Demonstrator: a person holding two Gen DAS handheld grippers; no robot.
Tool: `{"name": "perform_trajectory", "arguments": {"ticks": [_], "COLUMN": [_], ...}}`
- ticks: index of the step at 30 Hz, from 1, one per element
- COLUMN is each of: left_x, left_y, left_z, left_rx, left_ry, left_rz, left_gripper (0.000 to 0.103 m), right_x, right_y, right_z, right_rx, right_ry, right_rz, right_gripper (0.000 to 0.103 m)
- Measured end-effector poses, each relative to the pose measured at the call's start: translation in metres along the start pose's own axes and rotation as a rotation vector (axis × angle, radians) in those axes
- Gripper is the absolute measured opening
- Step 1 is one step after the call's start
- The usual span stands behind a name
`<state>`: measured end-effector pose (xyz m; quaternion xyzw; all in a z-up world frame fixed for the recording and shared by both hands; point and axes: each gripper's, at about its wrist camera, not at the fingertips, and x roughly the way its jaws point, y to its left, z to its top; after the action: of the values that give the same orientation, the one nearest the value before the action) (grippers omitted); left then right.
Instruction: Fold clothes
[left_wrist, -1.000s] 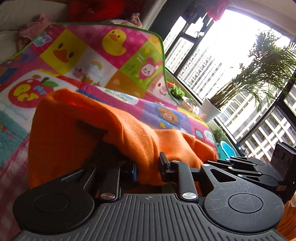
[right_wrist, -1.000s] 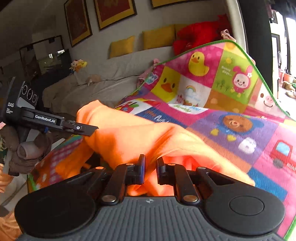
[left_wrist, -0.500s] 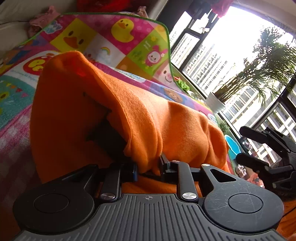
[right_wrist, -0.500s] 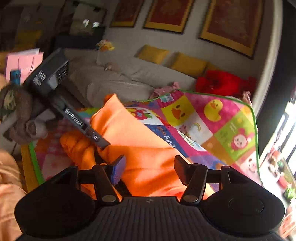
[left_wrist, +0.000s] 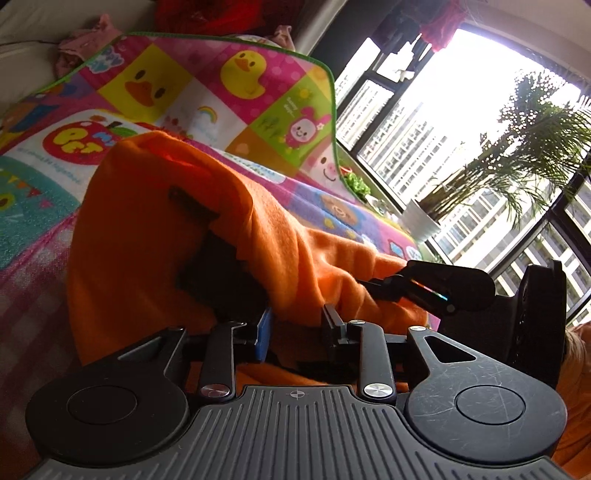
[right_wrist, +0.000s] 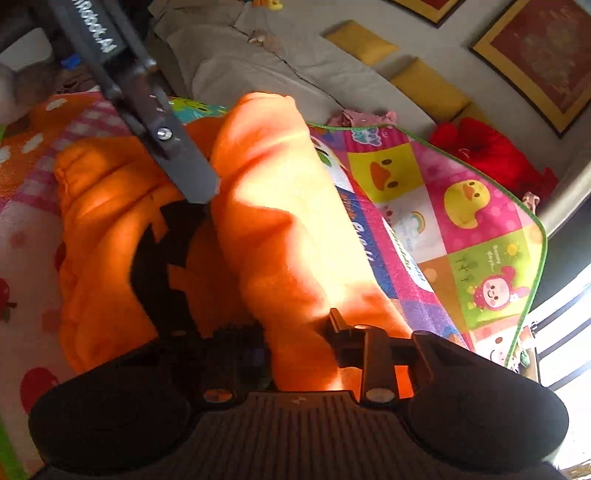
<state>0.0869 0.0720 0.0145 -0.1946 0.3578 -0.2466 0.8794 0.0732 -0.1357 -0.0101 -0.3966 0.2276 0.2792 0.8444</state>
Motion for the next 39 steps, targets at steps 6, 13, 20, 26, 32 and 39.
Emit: {"name": "perform_trajectory", "arguments": {"ticks": [6,13,20,26,32,39], "left_x": [-0.025,-0.08,-0.061,0.006,0.008,0.006], "left_y": [0.004,-0.028,-0.054,-0.026,-0.025,-0.023], "left_z": [0.003,0.029,0.021,-0.011,-0.023,-0.026], "left_rx": [-0.007,0.091,0.165,0.172,0.223,0.208], "left_ry": [-0.05,-0.245,-0.181,0.009,0.018,0.023], "left_rz": [0.02,0.008,-0.02,0.16,0.196,0.196], "left_gripper": [0.069,0.086,0.089,0.088,0.09,0.091], "right_x": [-0.036,-0.085,-0.069,-0.099,-0.137,-0.094], "right_y": [-0.005,0.043,0.074,0.04,-0.019,-0.047], "right_z": [0.004,-0.014,-0.038,-0.039,-0.042,-0.059], "right_rx": [-0.054,-0.236,-0.269,-0.114,0.22,0.584], "right_ry": [-0.067,-0.086,-0.072,-0.109,-0.201,-0.16], "right_rz": [-0.079,-0.017,0.022,0.044,0.089,0.148], "right_gripper": [0.017,0.018,0.023,0.051,0.084,0.095]}}
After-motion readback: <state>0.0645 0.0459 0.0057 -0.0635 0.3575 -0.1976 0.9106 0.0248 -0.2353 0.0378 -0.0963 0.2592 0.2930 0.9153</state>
